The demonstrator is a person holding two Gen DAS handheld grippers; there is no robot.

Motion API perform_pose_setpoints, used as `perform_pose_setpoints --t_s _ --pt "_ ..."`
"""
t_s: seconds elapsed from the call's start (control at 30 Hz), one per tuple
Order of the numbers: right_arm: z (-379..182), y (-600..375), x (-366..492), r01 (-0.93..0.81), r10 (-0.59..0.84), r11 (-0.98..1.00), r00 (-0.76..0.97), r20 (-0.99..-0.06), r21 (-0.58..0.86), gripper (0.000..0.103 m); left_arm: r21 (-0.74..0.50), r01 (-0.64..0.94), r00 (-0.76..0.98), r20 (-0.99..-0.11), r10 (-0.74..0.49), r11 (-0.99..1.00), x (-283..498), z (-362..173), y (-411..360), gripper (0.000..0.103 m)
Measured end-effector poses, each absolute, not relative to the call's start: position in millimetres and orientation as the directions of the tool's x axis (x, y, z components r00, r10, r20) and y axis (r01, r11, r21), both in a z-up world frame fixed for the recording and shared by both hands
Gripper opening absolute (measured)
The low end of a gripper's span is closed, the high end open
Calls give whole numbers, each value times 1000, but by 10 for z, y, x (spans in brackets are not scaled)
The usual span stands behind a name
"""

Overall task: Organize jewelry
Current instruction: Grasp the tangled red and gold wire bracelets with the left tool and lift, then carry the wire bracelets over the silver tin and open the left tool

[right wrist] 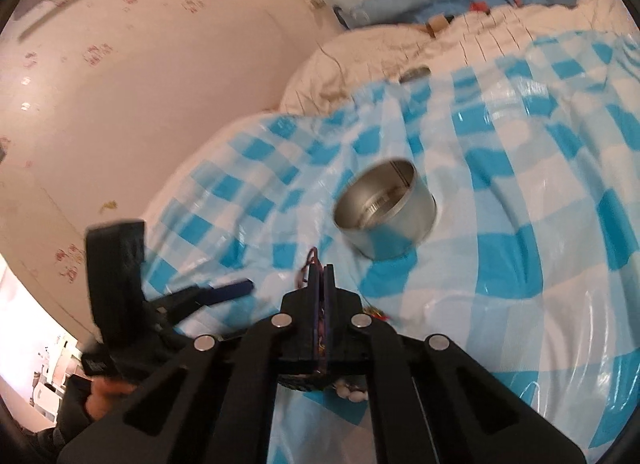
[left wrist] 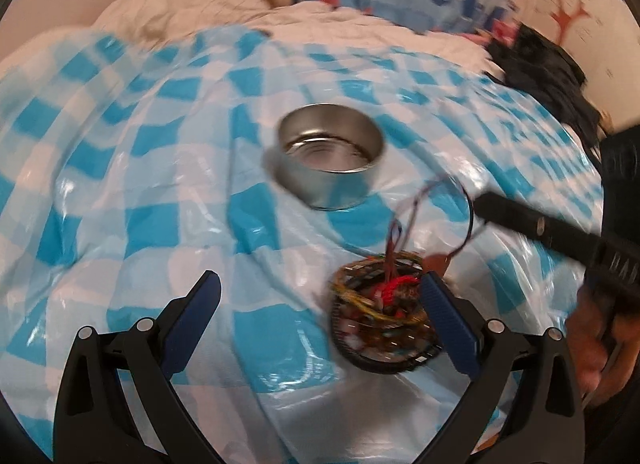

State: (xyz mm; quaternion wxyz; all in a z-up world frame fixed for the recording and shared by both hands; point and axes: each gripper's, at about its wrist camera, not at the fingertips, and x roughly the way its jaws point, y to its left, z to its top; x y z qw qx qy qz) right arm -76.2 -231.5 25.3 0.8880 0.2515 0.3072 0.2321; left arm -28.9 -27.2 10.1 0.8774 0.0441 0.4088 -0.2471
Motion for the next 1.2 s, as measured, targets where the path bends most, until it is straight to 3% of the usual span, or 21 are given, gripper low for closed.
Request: perform_pose_setpoints --t_s 0.17,0.53,0.77,0.83,0.9,0.97,1.0,1.2 --pt "447 -2532 -871 -266 548 748 764 -340 608 2 -58 535 558 -724 -404 843 -457 149 -431 96" --pt "442 -2686 -874 -227 532 732 780 -331 642 2 -89 566 539 -712 -450 820 -393 172 -585 96" --pt "424 -2721 -874 -209 531 725 776 -339 656 2 -63 549 525 -750 -403 834 -283 43 -866 93" --pt "426 -2733 -873 -204 528 724 779 -339 659 2 -73 538 515 -760 -396 840 -243 13 -920 80" --pt "415 -2751 -871 -198 523 724 782 -339 661 2 -107 541 486 -770 -413 835 -210 -25 -940 41" --pt "407 -2782 -868 -190 518 723 786 -338 665 3 -111 537 472 -782 -407 836 -173 -62 -956 14" --pt "401 -2801 -870 -185 514 721 789 -336 668 2 -107 534 478 -779 -405 838 -174 -62 -938 7" --pt "413 -2811 -868 -190 514 720 793 -328 668 2 -239 527 479 -709 -518 816 -166 133 -651 6"
